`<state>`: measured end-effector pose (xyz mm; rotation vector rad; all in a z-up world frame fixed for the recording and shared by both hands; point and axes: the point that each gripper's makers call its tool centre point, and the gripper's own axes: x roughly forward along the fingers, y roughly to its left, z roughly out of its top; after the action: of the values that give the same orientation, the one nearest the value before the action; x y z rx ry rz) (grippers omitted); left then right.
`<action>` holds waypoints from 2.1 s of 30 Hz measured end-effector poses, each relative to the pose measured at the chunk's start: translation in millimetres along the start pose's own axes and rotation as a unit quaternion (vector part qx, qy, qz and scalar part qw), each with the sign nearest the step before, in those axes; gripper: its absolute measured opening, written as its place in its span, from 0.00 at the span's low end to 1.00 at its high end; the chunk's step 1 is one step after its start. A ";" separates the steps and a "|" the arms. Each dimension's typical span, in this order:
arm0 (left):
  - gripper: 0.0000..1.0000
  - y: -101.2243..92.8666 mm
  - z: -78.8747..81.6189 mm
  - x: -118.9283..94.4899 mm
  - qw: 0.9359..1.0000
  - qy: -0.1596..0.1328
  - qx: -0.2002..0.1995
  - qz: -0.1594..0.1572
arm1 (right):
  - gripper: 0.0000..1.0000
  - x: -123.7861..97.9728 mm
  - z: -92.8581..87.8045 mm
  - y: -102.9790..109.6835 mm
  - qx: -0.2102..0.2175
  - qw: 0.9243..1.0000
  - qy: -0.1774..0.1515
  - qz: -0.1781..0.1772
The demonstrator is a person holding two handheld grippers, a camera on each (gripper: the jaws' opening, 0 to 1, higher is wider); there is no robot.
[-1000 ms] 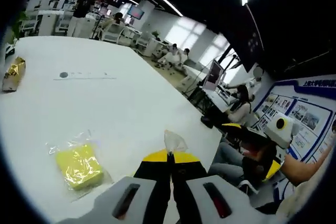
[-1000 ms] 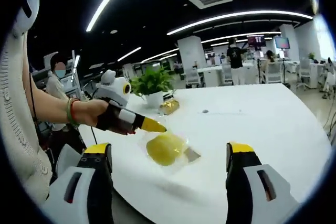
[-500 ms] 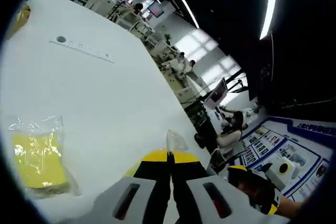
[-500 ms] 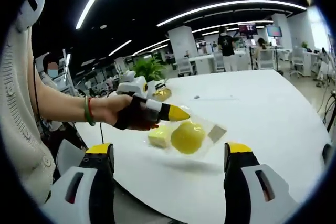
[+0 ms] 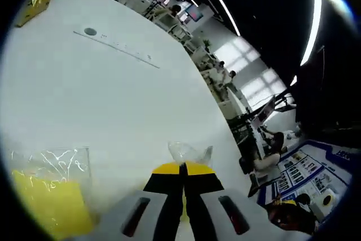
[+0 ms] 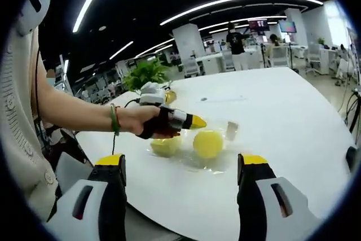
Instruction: Compare the silicone blocks by pressing each to a similar depth, holding the contact briefly, and releasing to observe deformation and rebound differences across the visible hardness samples.
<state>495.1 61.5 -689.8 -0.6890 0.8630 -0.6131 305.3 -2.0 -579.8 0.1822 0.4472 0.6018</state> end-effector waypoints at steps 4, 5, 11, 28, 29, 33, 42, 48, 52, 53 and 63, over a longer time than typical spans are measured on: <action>0.00 11.2 -1.5 11.1 1.000 0.001 -0.004 0.016 | 0.74 2.4 -1.1 -3.7 0.002 1.000 0.003 -0.005; 0.00 12.9 -1.7 13.7 1.000 0.002 0.000 0.021 | 0.74 3.1 -1.7 -5.0 0.004 1.000 0.004 -0.007; 0.00 36.6 -7.1 20.8 0.997 0.029 0.036 0.063 | 0.73 7.2 -3.2 -8.7 0.009 1.000 0.005 -0.012; 0.15 31.6 -0.7 7.9 0.989 0.038 0.139 0.044 | 0.72 18.7 -7.2 2.5 0.005 1.000 0.017 0.001; 0.17 29.7 -0.7 4.4 0.986 0.038 0.153 0.045 | 0.72 18.4 -7.3 3.8 0.005 1.000 0.018 0.002; 0.21 24.8 -2.8 -8.3 0.979 0.045 0.195 0.048 | 0.71 17.0 -7.5 9.1 0.002 1.000 0.016 0.004; 0.33 10.6 -13.2 -56.0 0.937 0.059 0.340 0.050 | 0.62 13.9 -14.9 22.0 -0.005 0.999 0.041 0.001; 0.32 2.4 -41.2 -100.5 0.928 0.085 0.362 0.031 | 0.65 12.5 -12.4 39.4 -0.018 0.999 0.033 0.011; 0.34 -6.5 -50.9 -133.5 0.913 0.080 0.400 0.017 | 0.67 13.3 -8.3 53.2 -0.019 0.999 0.021 0.025; 0.34 -8.5 -51.7 -140.0 0.913 0.076 0.399 0.014 | 0.67 13.6 -8.6 55.7 -0.021 0.999 0.021 0.027; 0.44 -19.2 -62.4 -225.8 0.917 0.019 0.398 0.008 | 0.73 14.0 -14.2 89.2 -0.032 0.997 0.021 0.061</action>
<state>323.9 194.5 -599.2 0.0726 0.5736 -0.8863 264.1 79.1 -571.3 0.1371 0.4595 0.7406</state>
